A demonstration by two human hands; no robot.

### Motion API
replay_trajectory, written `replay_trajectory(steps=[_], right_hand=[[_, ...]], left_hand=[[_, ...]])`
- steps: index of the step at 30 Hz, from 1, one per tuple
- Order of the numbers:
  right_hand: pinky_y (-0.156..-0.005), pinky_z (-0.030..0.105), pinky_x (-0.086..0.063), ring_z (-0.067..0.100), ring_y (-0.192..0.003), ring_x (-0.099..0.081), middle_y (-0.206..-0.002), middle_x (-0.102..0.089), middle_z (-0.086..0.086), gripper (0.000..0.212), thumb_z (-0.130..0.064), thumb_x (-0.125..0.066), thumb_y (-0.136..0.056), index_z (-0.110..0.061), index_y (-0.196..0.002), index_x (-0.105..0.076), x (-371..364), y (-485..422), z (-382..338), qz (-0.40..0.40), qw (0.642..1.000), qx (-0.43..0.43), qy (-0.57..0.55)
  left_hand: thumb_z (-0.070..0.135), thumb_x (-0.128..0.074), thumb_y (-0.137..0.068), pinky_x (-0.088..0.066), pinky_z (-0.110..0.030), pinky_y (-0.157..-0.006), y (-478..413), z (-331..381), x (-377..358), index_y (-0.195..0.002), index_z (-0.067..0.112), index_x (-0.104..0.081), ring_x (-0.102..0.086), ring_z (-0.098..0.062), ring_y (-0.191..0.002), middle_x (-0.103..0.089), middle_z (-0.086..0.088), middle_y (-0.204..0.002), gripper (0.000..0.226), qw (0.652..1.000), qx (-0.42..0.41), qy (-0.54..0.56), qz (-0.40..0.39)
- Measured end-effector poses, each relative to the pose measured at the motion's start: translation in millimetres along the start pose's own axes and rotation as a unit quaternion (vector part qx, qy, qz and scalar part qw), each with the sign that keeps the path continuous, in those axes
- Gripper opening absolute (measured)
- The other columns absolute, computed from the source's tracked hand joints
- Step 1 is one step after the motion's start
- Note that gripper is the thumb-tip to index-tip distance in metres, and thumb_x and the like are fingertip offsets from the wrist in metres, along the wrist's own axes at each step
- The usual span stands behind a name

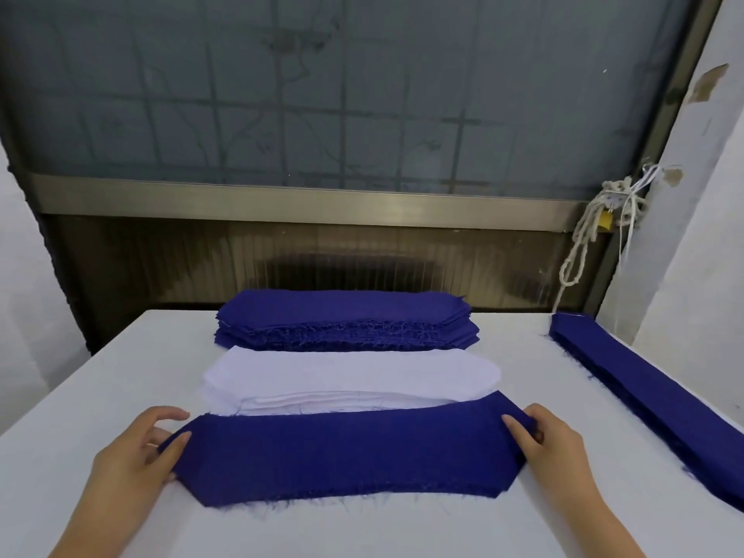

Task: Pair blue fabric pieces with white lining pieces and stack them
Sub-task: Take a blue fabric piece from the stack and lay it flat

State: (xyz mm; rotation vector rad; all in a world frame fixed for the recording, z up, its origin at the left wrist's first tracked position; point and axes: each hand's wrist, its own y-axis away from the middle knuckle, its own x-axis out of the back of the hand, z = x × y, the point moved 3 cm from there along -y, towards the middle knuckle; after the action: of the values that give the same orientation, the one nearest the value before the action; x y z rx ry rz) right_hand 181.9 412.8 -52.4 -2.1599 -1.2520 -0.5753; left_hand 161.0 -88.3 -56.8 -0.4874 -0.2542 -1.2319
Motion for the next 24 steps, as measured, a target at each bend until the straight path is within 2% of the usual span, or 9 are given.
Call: replay_trajectory(steps=[4,7,12,15,17,24], right_hand=[[-0.052,0.023,-0.038,0.017,-0.053,-0.049,-0.057,-0.058,-0.001,0.022,-0.016,-0.068,-0.087,-0.014,-0.072,-0.053,1.9,2.0,-0.9,-0.001,1.0,-0.016,0.012],[-0.052,0.019,-0.041,0.014,-0.058,-0.058,-0.062,-0.064,-0.003,0.017,-0.01,-0.067,-0.084,-0.02,-0.076,-0.056,2.2,3.6,-2.4,-0.013,1.0,-0.02,0.02],[-0.051,0.017,-0.038,0.013,-0.058,-0.056,-0.06,-0.058,0.0,0.024,-0.011,-0.065,-0.087,-0.027,-0.098,-0.051,1.3,4.4,-4.2,-0.016,1.0,-0.025,0.01],[-0.053,0.019,-0.039,0.016,-0.061,-0.058,-0.064,-0.06,0.005,0.025,-0.01,-0.059,-0.091,-0.025,-0.107,-0.046,1.3,3.5,-3.5,-0.006,0.999,-0.032,0.001],[-0.052,0.019,-0.039,0.016,-0.06,-0.057,-0.063,-0.059,0.005,0.024,-0.01,-0.058,-0.092,-0.025,-0.106,-0.046,1.2,3.8,-4.1,-0.004,1.0,-0.028,0.009],[-0.05,0.02,-0.039,0.014,-0.052,-0.049,-0.051,-0.049,-0.004,0.025,-0.006,-0.059,-0.09,-0.028,-0.079,-0.056,1.5,5.2,-8.7,-0.003,0.998,-0.002,0.063]], left_hand=[[0.004,-0.068,-0.086,-0.053,-0.02,-0.051,-3.2,-8.9,-1.6,-0.08,0.036,-0.069,-0.064,-0.023,-0.058,-0.064,0.004,-0.067,0.032,0.999,0.001,-0.042,0.0],[0.004,-0.072,-0.083,-0.052,-0.016,-0.055,-4.9,-10.9,-3.9,-0.08,0.038,-0.07,-0.063,-0.014,-0.054,-0.066,0.009,-0.069,0.034,0.998,-0.002,-0.065,0.01],[0.002,-0.075,-0.078,-0.049,-0.02,-0.064,-7.4,-11.0,-6.4,-0.071,0.042,-0.071,-0.059,-0.005,-0.055,-0.07,0.01,-0.075,0.041,0.997,-0.005,-0.072,0.025],[0.0,-0.074,-0.079,-0.043,-0.007,-0.061,-6.8,-7.5,-7.9,-0.074,0.033,-0.074,-0.06,-0.001,-0.061,-0.07,0.008,-0.079,0.033,0.996,-0.022,-0.081,0.039],[-0.002,-0.072,-0.08,-0.039,-0.001,-0.063,-6.4,-4.9,-6.4,-0.076,0.028,-0.075,-0.061,0.0,-0.067,-0.07,0.003,-0.081,0.03,0.995,-0.031,-0.08,0.056],[-0.007,-0.069,-0.079,-0.038,0.0,-0.065,-6.9,-4.8,-5.3,-0.076,0.027,-0.073,-0.061,-0.001,-0.072,-0.069,-0.003,-0.079,0.034,0.995,-0.035,-0.077,0.06]])
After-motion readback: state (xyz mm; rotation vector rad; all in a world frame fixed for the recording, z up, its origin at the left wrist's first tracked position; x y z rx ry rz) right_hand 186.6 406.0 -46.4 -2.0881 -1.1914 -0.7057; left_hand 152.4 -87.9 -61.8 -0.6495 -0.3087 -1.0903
